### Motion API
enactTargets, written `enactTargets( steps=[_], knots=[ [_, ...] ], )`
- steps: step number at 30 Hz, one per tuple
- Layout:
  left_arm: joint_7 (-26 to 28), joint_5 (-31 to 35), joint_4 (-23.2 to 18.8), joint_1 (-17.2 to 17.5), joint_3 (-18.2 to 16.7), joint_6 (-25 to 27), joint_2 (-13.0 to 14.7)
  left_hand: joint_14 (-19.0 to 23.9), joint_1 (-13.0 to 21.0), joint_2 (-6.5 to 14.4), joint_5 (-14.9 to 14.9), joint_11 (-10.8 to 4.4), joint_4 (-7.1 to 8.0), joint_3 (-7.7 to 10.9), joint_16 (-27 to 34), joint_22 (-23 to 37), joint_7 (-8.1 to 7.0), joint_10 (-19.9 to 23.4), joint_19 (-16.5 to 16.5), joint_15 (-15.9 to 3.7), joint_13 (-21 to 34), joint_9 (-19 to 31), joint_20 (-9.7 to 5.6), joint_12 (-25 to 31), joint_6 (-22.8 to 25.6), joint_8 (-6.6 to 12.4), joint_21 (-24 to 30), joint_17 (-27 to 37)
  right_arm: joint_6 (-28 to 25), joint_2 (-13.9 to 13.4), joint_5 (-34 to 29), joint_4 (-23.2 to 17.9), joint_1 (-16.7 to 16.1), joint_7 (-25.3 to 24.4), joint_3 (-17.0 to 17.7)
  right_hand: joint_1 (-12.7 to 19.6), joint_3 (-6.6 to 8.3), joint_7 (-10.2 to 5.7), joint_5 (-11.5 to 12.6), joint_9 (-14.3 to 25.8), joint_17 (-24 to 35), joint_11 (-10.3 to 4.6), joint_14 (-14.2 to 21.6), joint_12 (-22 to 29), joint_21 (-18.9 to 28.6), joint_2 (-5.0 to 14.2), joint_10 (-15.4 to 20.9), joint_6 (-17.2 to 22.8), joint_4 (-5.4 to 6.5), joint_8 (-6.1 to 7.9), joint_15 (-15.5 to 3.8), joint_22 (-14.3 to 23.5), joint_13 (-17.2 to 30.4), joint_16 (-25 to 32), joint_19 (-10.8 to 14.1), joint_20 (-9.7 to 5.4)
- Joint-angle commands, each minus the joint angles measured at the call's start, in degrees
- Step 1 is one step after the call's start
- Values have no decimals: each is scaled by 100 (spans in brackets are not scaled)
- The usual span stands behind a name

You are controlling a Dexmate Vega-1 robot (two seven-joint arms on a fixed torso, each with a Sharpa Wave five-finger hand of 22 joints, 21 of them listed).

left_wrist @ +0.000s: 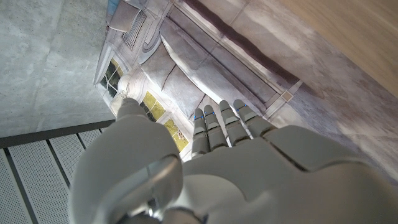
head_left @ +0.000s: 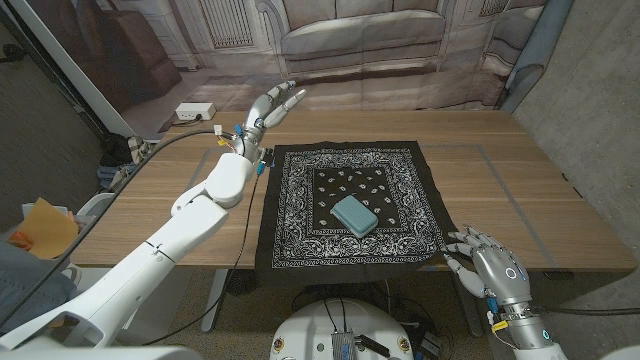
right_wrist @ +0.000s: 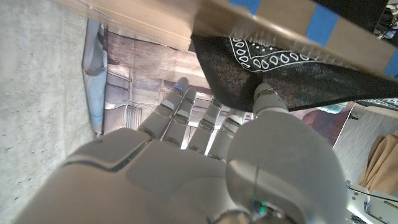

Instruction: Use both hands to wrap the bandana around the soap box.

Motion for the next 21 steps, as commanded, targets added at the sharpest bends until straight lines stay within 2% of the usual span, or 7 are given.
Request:
enactTargets(
  steps=[1,8,15,21],
  knots=[
    [309,481,-450,211,108,577,197,58,125,-11,17,-29,-33,7,13,17,-19,36,17,-70,-2,10,24,51,62,20,-1,-3,-447,-773,768,-786,-15,543,62,1,14,12,-42,7,9,18,72,3,18,58,57,68,16,19,-510,25,22,2,5,-407],
    [728,1599,-1409,416,428,1907,520,-16,328,-64,31,-64,-170,42,-21,13,-77,57,-138,-104,-5,8,88,48,70,18,-58,-16,-705,-1034,1043,-1041,26,796,129,23,27,14,-79,6,5,28,94,0,14,73,84,106,-1,20,-476,25,21,-4,0,-368],
    [733,2822,-2383,598,926,3328,924,-60,456,-127,34,-107,-263,51,-33,10,-110,70,-223,-122,-6,8,95,47,67,15,-80,-22,-621,-1247,1279,-1080,134,881,155,47,41,15,-113,4,2,62,72,-21,5,86,66,131,-18,17,-457,26,20,-26,-18,-352],
    [556,3717,-2818,703,1417,3996,1153,-91,554,-211,40,-180,-343,39,-36,9,-168,105,-307,-175,-6,9,90,54,92,23,-94,-25,-565,-1355,1369,-1090,284,934,125,59,50,16,-141,3,2,61,74,-33,-4,97,62,146,-28,13,-428,26,19,-32,-36,-337]
  ],
)
